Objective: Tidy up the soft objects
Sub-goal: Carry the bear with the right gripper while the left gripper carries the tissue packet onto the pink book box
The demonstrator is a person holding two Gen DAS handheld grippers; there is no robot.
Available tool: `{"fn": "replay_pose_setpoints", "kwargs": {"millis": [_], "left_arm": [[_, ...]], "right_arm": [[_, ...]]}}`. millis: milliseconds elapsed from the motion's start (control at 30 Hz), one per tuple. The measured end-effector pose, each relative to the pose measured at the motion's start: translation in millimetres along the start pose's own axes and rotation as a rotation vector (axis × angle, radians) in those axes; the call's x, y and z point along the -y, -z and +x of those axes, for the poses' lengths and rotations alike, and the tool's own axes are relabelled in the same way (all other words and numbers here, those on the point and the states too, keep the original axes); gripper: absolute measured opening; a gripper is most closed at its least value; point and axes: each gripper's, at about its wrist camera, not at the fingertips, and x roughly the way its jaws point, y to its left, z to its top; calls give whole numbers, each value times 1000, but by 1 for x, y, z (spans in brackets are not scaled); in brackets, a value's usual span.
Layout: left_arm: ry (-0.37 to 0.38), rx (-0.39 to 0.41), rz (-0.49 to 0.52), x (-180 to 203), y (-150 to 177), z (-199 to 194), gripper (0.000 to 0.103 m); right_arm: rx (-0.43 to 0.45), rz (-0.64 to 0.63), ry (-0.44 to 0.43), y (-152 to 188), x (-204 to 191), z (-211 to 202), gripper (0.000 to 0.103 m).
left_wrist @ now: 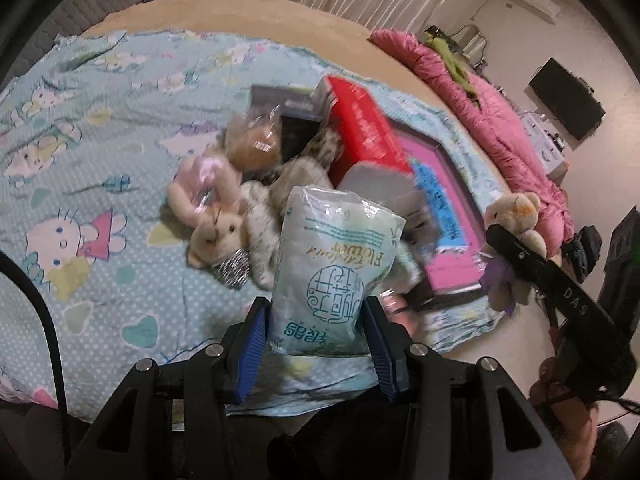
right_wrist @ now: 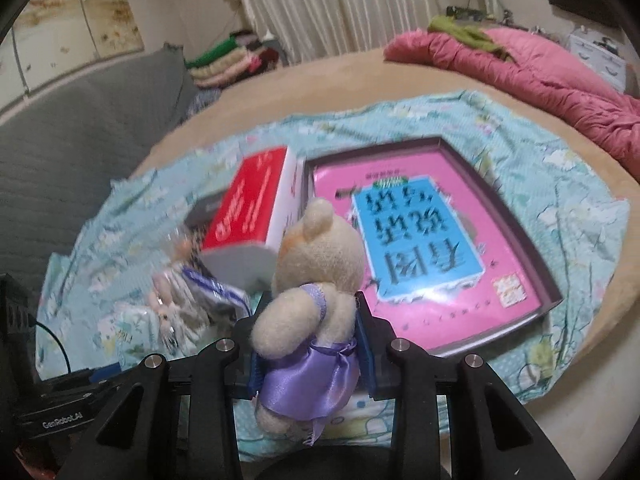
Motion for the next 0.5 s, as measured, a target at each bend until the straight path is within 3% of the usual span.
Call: {"fn": "replay_pose_setpoints", "kwargs": {"millis": [200,500], "left_arm": [[31,24,27,25,-17,-12,48],[49,38,131,92,-45,-2,48]], "right_arm": [[73,27,-5,-9,11,-20,38],[134,104,0,-15,42,-36,38]]}}
